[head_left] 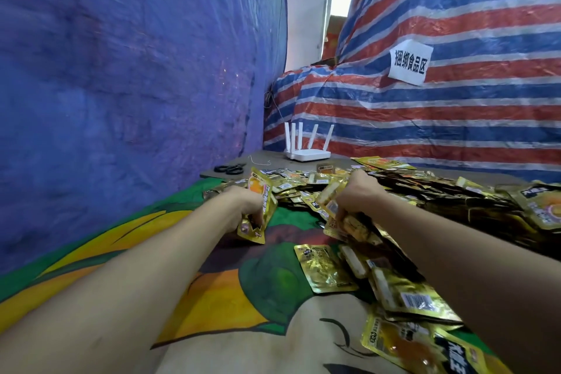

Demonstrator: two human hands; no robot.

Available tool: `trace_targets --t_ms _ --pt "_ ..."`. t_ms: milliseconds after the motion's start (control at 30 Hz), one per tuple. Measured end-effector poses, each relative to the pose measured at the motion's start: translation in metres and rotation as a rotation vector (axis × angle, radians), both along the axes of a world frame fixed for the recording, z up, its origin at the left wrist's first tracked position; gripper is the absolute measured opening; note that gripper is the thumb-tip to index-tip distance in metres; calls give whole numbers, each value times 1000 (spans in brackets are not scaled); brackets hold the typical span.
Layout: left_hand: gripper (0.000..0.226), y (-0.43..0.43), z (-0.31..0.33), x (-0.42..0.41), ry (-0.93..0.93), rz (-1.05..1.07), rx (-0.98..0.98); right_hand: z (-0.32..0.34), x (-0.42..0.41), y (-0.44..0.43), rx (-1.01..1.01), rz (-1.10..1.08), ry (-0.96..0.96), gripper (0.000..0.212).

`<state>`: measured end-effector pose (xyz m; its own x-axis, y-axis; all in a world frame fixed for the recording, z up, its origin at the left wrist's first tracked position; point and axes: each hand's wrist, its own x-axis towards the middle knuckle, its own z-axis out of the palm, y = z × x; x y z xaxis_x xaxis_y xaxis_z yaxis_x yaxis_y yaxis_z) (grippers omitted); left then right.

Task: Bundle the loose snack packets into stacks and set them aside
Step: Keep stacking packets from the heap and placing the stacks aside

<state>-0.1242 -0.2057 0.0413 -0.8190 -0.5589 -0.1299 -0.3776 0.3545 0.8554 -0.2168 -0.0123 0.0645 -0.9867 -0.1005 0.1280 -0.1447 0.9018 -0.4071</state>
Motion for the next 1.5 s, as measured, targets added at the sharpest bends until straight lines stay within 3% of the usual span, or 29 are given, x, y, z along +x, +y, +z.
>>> trace_targets --t_ms 33,167,300,400,467,533,667,767,967,1067,1167,1300,1400,1500 --pt "11 -1 1 5 12 -33 48 3 1 0 -61 20 -3 32" --pt "41 -6 -4 13 46 -68 191 12 7 2 -314 108 69 18" --pt "24 -1 -5 26 90 -11 212 25 18 7 -550 227 202 18" --pt "51 3 -6 34 157 26 152 36 31 8 -677 250 364 23" --pt "64 6 -7 39 213 34 149 45 44 11 -773 274 346 23" --pt "59 10 -7 44 254 35 177 54 58 20 -868 343 230 22" --pt "33 27 -1 53 371 -15 279 59 85 50 -822 499 82 28" --pt "32 55 1 67 469 -76 397 51 102 81 -748 523 70 34" --pt "24 131 -3 94 569 -304 608 19 139 151 -722 378 -11 40" --pt "23 172 -8 106 551 -395 563 -9 157 176 -793 236 -30 51" --pt "31 200 -21 110 497 -473 600 -33 164 187 -949 155 -5 37" --pt "29 213 -25 109 587 -529 490 -38 162 192 -1065 192 55 24" --pt "17 210 -29 110 632 -478 489 -40 168 188 -1094 180 58 47" --pt "12 212 -37 112 560 -420 574 -44 169 184 -1174 79 54 77"
